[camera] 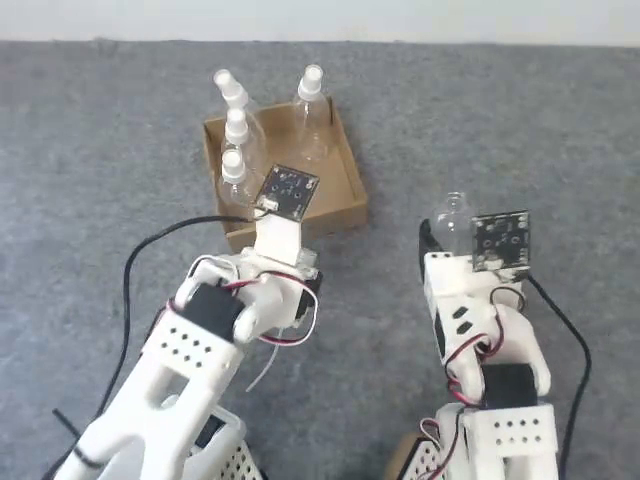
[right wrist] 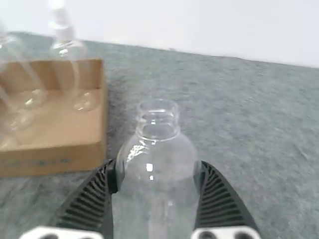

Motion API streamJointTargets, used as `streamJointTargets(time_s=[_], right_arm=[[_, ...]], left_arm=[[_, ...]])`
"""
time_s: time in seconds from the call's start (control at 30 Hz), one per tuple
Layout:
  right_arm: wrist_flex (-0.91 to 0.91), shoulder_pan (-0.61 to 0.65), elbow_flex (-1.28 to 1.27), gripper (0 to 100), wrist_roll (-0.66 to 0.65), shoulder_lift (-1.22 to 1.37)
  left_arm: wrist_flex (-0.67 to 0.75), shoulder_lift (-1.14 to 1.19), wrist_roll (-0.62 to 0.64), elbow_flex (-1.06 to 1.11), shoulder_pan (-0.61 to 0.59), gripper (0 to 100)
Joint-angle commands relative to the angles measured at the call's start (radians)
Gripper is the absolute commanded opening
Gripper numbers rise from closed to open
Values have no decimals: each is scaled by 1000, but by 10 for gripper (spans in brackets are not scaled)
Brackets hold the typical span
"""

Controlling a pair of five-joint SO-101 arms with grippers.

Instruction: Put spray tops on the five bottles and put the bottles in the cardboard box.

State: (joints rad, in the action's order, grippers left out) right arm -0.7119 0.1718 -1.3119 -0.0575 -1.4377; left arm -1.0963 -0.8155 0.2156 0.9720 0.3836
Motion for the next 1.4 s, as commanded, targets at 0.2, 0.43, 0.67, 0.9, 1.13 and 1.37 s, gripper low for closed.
streamJointTargets(time_s=[0.2,0.43,0.67,0.9,1.13,1.37], right_arm=[[-117,99,8,35,-28,-179],[-90,165,-72,35,-34,-282],[-91,211,-120,34,-37,-380],[-91,242,-121,34,-37,-377],[-91,242,-121,34,-29,-377],[-84,295,-147,35,-35,-377]], left_arm=[[46,-141,9,22,-8,12],[49,-143,75,13,-101,12],[58,-143,77,10,-106,12],[58,-144,78,2,-106,12],[60,-324,80,56,-107,12],[101,-572,80,156,-212,12]])
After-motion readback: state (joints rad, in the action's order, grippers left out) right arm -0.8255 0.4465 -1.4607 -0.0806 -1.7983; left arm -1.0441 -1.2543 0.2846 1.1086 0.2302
